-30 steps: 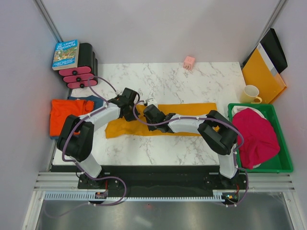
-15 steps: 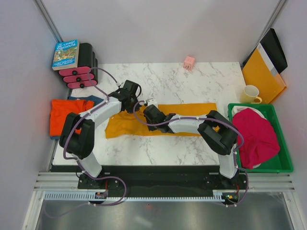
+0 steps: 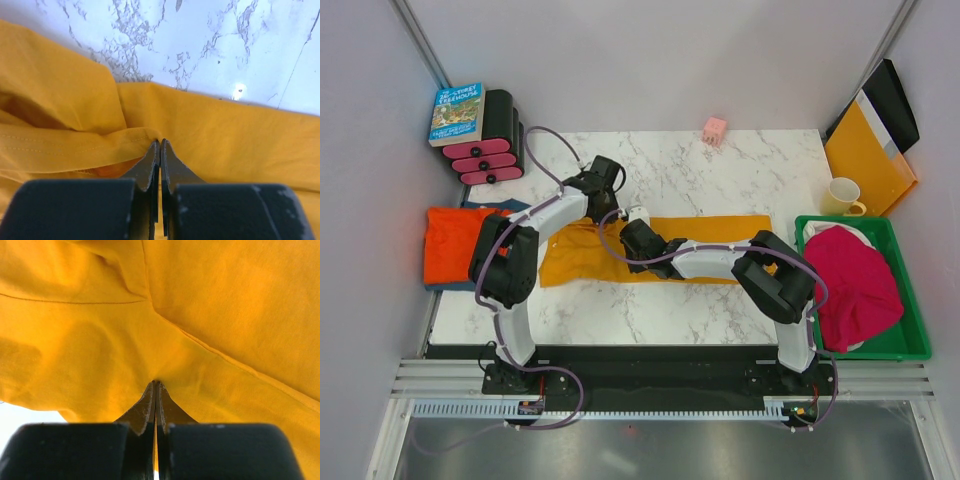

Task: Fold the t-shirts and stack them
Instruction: Fold the other side of the tshirt into a rectangle

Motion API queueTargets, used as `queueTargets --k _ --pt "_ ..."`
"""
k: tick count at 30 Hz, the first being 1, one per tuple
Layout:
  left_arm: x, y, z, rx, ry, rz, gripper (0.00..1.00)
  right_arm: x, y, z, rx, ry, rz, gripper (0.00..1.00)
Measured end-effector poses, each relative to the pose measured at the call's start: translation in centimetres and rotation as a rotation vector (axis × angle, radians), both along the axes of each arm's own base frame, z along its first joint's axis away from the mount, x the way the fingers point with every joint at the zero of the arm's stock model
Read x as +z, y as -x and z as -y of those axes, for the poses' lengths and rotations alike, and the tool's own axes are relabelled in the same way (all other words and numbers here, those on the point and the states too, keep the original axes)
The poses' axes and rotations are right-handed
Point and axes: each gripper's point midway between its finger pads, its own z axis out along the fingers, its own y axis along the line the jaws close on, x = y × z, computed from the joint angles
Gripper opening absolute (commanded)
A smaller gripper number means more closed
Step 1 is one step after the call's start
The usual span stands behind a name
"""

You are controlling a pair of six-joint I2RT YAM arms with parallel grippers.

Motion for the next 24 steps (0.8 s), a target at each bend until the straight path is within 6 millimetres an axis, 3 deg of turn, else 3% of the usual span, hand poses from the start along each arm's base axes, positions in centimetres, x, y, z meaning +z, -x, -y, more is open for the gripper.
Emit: queueTargets --k 13,15,16,22,24 --pt "-0.9 -2.3 1.1 -0.137 -0.061 -0.013 0.05 0.0 -0.1 -0.1 -0.002 -0.013 0.008 0.00" --pt "-1.3 -2.4 1.3 -0.157 -0.066 -0.030 0.20 0.0 -0.1 -0.1 -0.003 -0.015 0.008 0.00" --pt "-1.6 -2.4 1.4 -0.165 -0.069 -0.036 0.42 0.0 -0.1 -0.1 -0.003 -0.015 0.007 0.00" --pt "-1.6 -2.3 1.1 -0.170 -0.100 -0.030 0.99 0.0 -0.1 -0.1 -0.004 -0.016 0.008 0.00" --pt "-0.9 -2.1 0.7 -0.158 -0.115 -0.011 0.99 0.0 -0.1 -0.1 -0.004 -0.016 0.008 0.00"
